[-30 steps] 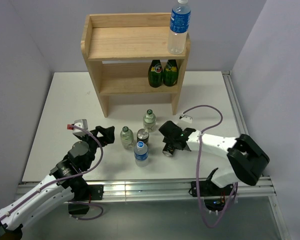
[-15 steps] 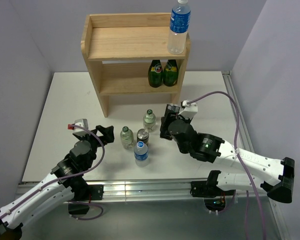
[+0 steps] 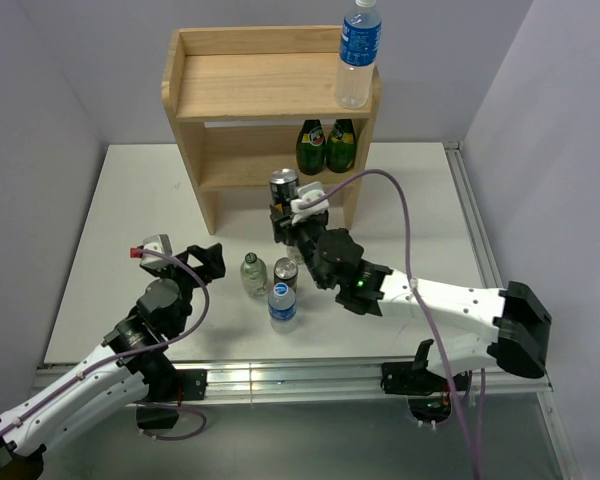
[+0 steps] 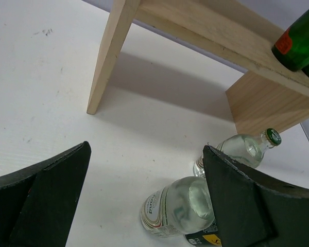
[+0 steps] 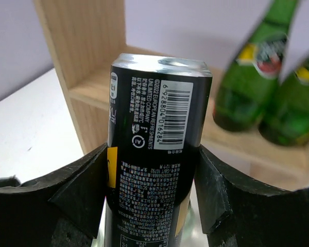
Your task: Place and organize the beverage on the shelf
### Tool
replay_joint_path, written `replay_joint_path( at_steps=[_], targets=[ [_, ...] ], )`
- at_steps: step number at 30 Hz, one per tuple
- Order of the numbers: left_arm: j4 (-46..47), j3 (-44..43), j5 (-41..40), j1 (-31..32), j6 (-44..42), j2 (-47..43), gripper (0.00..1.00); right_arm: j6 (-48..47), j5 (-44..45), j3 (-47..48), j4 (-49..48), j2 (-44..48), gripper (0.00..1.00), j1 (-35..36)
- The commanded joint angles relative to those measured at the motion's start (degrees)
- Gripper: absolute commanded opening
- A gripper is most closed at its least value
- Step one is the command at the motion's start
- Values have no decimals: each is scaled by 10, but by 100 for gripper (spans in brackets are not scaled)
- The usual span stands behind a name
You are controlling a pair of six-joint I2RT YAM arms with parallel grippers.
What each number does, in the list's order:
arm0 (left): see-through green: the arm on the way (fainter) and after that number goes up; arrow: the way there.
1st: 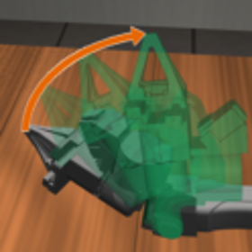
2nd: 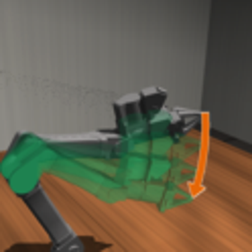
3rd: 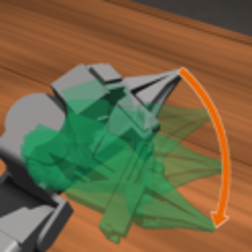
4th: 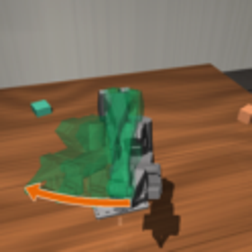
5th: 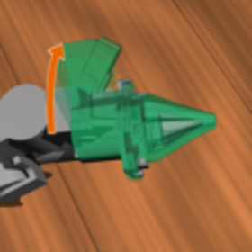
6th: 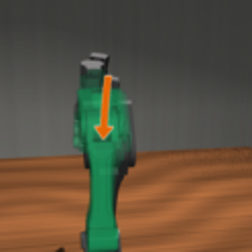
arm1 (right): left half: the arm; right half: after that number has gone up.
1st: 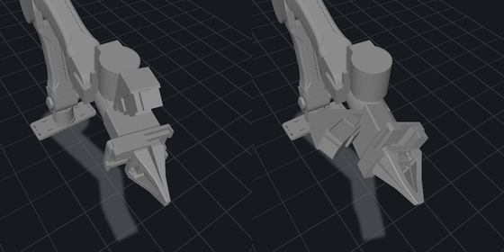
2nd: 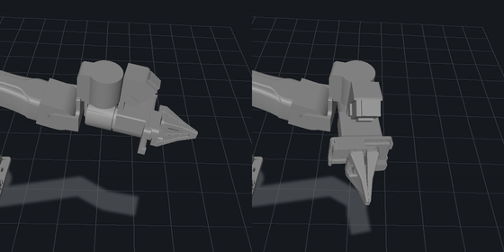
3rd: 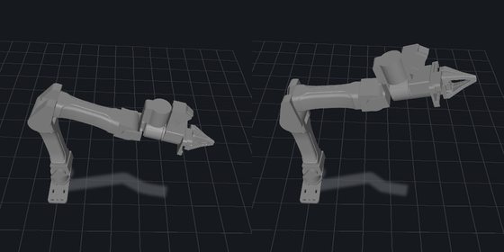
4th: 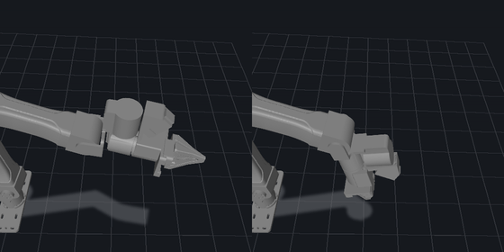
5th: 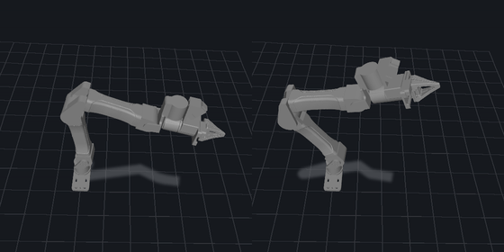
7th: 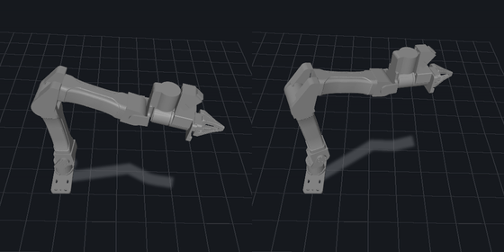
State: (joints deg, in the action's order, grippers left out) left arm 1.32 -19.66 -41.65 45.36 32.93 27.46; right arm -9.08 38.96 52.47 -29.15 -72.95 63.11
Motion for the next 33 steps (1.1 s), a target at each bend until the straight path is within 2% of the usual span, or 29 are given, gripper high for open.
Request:
replay_joint_path(
  at_steps=[1, 8, 16, 19, 28, 33],
  targets=[
    [38, -9, -25, 2, -24, -13, 98, -112, -27, 62, -209, -23, 0, -3],
    [42, 2, -34, 2, -27, -19, 98, -182, -8, 114, -353, -120, 0, -6],
    [47, 6, -42, 3, -29, -18, 98, -320, 27, 186, -547, -250, 0, -7],
    [51, 8, -44, 2, -30, -17, 98, -349, 31, 210, -581, -289, 0, -8],
    [56, 6, -43, 2, -32, -4, 98, -298, 18, 229, -577, -323, 0, -33],
    [59, 7, -43, 2, -35, -1, 98, -217, -5, 239, -535, -323, 0, -68]
  ],
)
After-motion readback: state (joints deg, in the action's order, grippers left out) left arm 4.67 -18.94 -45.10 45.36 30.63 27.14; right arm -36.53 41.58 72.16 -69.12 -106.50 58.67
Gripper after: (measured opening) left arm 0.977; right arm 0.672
